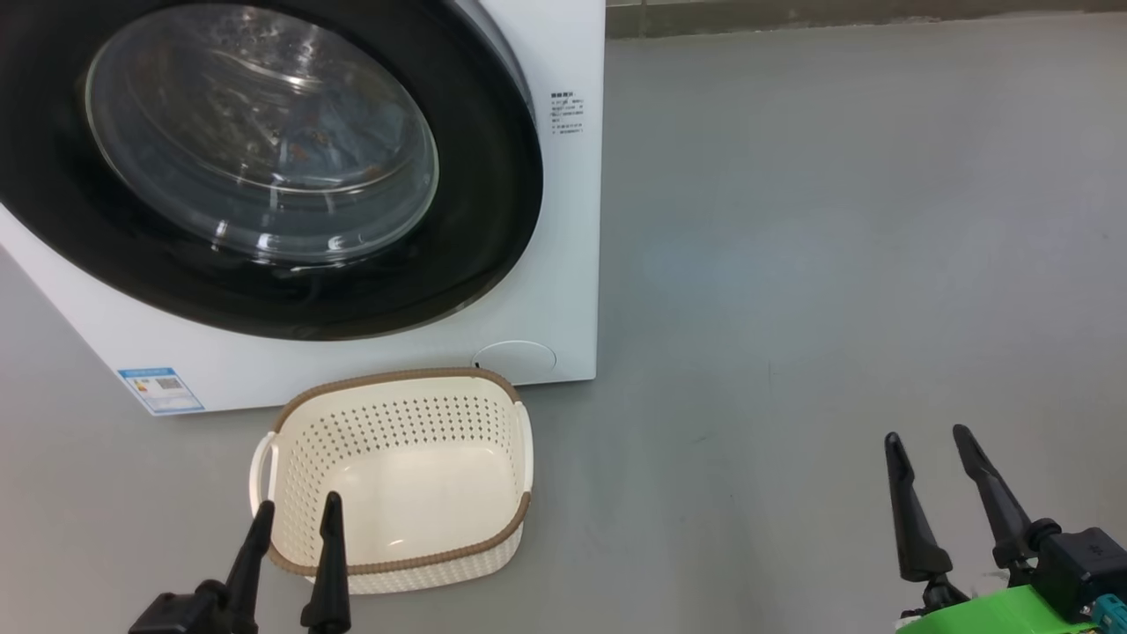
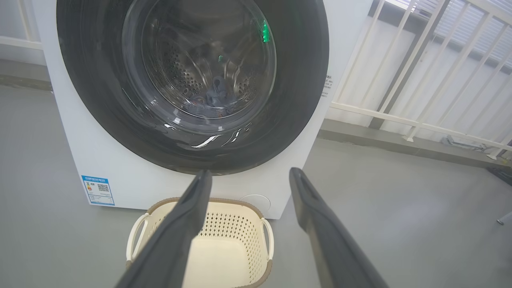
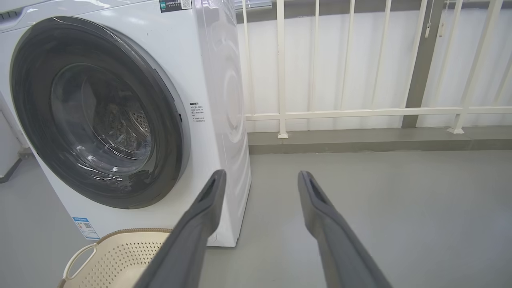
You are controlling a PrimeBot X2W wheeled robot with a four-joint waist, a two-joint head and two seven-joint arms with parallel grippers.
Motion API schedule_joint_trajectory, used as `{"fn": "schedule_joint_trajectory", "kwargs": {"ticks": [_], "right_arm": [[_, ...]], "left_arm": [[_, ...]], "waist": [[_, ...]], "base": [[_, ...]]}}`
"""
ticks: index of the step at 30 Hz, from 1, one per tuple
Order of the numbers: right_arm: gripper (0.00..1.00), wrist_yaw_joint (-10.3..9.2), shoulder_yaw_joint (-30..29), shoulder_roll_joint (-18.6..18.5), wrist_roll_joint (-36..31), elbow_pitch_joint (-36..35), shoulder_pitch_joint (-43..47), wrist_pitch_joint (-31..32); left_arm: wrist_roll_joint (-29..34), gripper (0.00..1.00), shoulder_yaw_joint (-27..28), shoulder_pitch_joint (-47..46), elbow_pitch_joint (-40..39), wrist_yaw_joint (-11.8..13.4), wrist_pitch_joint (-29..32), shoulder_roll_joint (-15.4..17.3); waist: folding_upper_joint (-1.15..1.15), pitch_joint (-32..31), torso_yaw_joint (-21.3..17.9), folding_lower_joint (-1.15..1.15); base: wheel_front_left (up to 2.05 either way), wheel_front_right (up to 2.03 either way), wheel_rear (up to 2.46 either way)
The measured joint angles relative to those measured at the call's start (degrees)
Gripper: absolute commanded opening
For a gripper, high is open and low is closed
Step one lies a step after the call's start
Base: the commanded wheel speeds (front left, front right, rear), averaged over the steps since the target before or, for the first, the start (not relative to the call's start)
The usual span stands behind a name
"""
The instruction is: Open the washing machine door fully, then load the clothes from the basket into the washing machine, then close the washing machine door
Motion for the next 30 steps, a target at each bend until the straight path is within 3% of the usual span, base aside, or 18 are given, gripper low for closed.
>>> {"fn": "schedule_joint_trajectory", "kwargs": {"ticks": [30], "right_arm": [[1.00, 0.00, 0.1, 0.0, 0.8, 1.1, 0.4, 0.0]], "left_arm": [[0.8, 1.00, -0.2, 0.7, 0.6, 1.5, 0.0, 0.0]], "waist": [[0.00, -1.0, 0.0, 0.00]], "base": [[0.00, 0.00, 0.00]]}}
